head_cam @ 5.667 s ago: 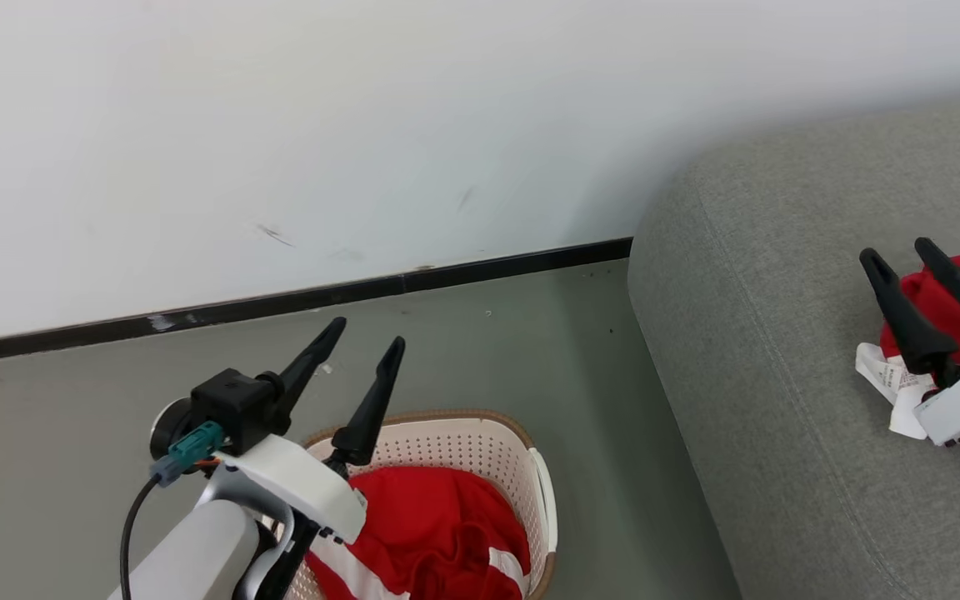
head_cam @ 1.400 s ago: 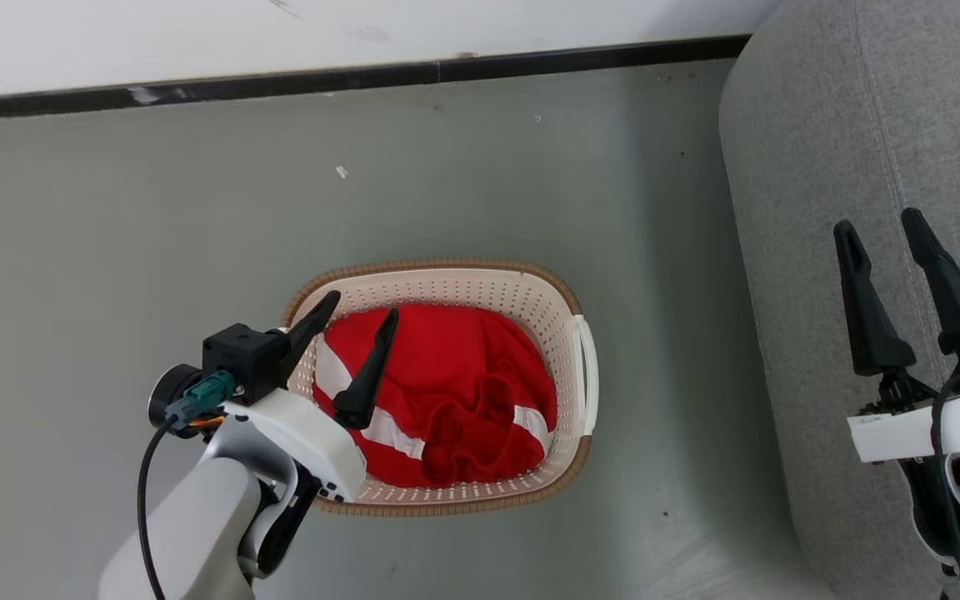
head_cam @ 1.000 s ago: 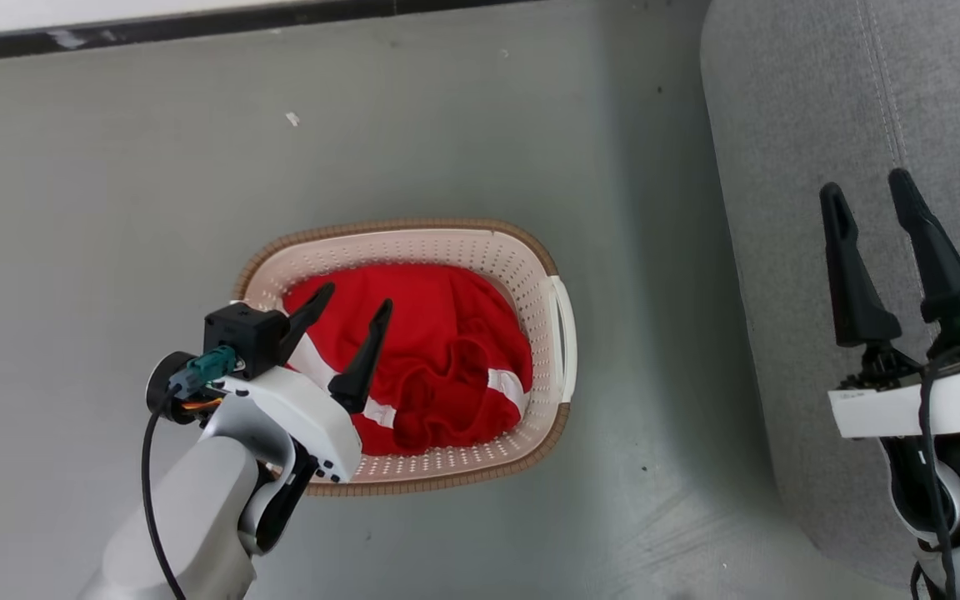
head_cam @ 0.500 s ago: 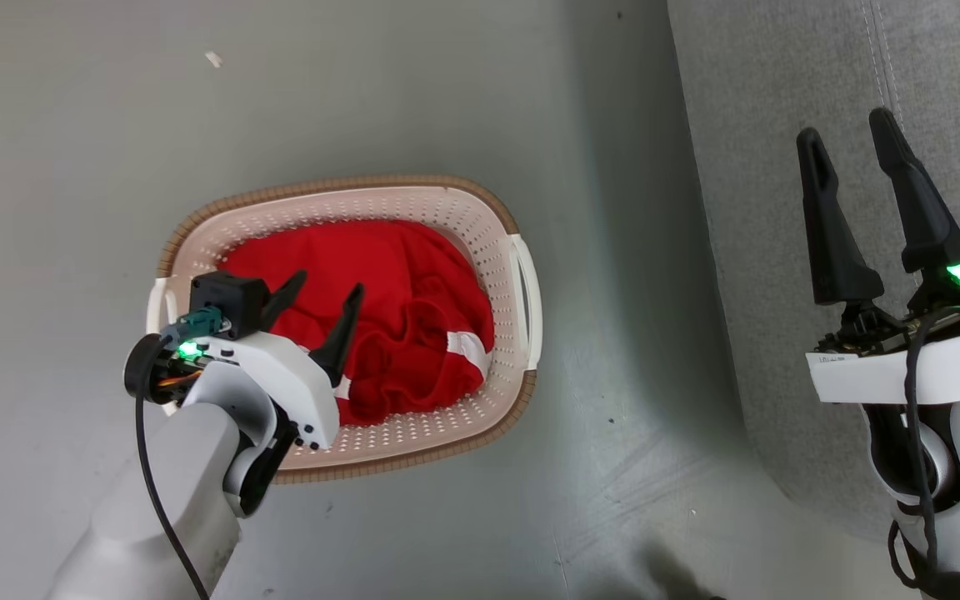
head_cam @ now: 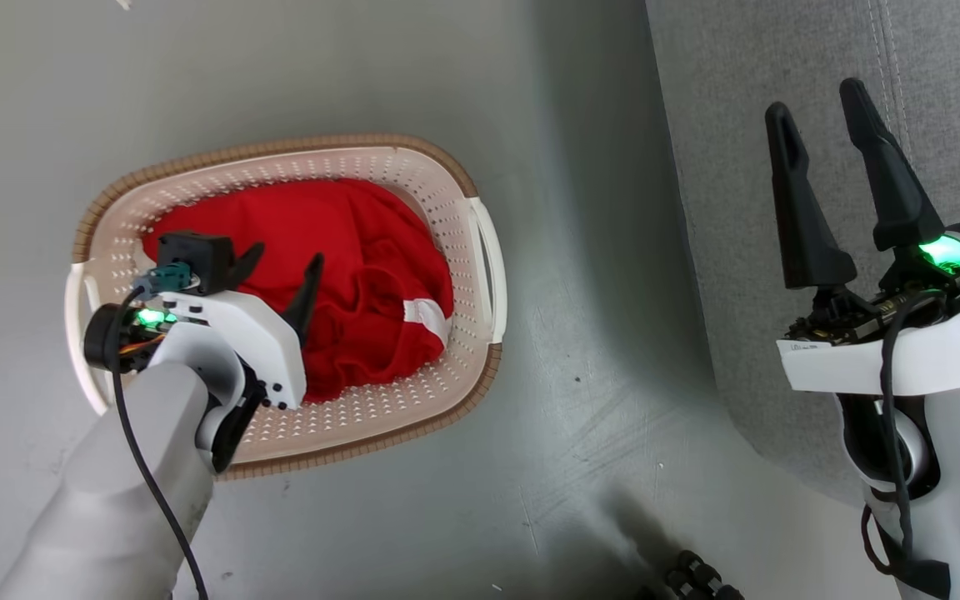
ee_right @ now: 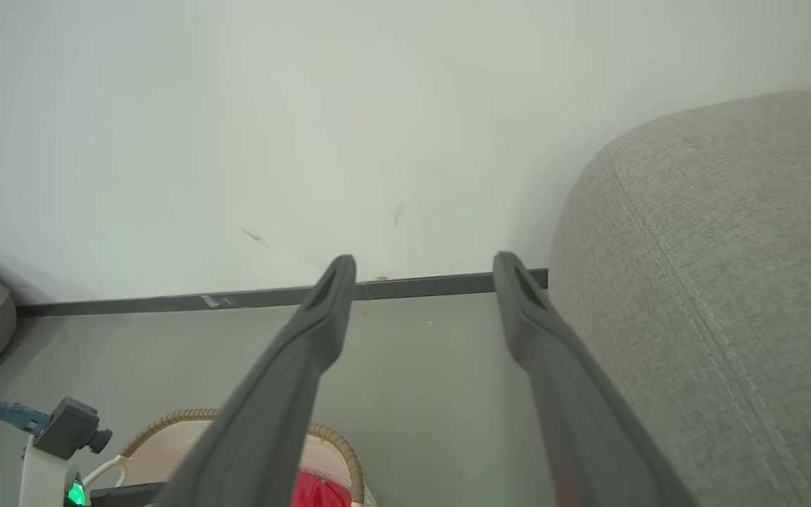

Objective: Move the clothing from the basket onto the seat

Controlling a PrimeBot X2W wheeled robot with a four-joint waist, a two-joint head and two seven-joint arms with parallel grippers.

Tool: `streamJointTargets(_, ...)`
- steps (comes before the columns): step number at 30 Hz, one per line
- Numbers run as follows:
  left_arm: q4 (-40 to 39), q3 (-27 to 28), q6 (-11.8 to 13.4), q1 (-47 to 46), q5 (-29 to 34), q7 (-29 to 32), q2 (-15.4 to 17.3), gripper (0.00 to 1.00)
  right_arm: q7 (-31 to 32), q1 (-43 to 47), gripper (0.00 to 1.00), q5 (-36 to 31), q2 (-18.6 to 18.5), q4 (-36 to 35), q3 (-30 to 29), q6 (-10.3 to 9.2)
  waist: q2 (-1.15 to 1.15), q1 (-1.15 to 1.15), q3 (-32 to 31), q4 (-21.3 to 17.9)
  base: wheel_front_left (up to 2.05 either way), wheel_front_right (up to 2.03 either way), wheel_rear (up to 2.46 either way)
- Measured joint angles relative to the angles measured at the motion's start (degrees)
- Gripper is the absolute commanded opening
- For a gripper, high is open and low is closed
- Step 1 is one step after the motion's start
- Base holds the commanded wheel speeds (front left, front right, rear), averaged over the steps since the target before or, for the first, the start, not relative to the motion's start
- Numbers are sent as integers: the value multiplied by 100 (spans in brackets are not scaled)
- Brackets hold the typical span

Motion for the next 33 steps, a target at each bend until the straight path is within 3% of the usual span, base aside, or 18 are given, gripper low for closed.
streamJointTargets(19, 964, -38, 1, -621, 207, 121, 213, 100, 0, -606, 100, -8, 147, -68, 348, 1, 0, 0, 769, -404, 0, 0, 0)
streamJointTargets(33, 1534, -391, 22, -1075, 779, 232, 573, 100, 0, -920, 100, -5, 269, -38, 499, 0, 0, 0, 1247, -703, 0, 0, 0)
